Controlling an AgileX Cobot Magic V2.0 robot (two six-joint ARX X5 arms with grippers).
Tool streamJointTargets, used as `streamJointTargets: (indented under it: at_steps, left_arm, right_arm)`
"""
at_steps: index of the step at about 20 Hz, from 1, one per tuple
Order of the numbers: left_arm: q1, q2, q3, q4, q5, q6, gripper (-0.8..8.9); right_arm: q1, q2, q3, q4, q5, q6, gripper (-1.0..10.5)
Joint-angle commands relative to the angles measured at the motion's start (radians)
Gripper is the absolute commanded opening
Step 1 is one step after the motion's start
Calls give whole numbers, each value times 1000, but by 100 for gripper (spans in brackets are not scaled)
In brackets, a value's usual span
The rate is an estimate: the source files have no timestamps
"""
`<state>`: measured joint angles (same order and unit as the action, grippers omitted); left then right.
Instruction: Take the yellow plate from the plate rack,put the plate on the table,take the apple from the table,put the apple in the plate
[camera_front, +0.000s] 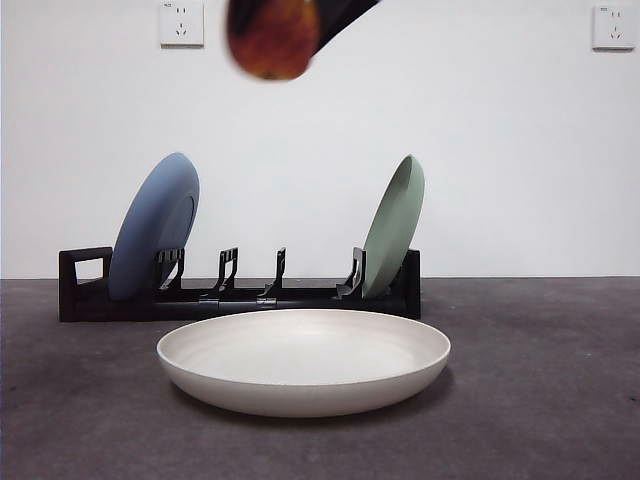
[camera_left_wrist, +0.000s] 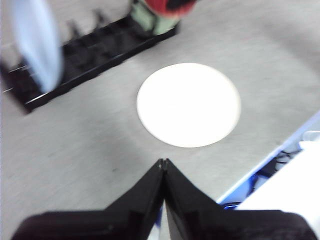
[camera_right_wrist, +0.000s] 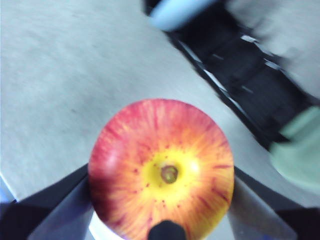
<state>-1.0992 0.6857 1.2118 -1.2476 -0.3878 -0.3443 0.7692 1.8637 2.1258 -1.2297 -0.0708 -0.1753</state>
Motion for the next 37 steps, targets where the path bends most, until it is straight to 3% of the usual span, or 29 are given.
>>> streamJointTargets:
  at_steps: [1, 4, 7, 12, 19, 25, 30, 37]
  left_arm:
    - [-3, 0, -4, 21, 42, 47, -7]
    - [-4, 2, -4, 23, 61, 63, -7]
    - [-4, 2, -4, 25, 111, 87, -7]
    - [-4, 2, -4, 38, 172, 121, -7]
    - [-4, 46, -4, 39, 305, 185, -7]
    - [-4, 104, -4, 37, 396, 237, -7]
    - [-4, 128, -4, 37, 501, 286, -7]
    - [-4, 132, -4, 32, 500, 296, -7]
  right_arm:
    - [-18, -29, -10, -27, 0, -13, -13]
    - [-25, -68, -58, -31, 1, -12, -13]
    - [-25, -144, -235, 60, 0, -7, -13]
    - [-24, -278, -652, 370, -12, 53, -13]
    - [-23, -282, -1010, 774, -53, 113, -12]
    - [-24, -258, -1132, 907, -53, 116, -12]
    - [-24, -191, -1143, 921, -52, 111, -12]
    - [-24, -161, -1143, 915, -52, 112, 23]
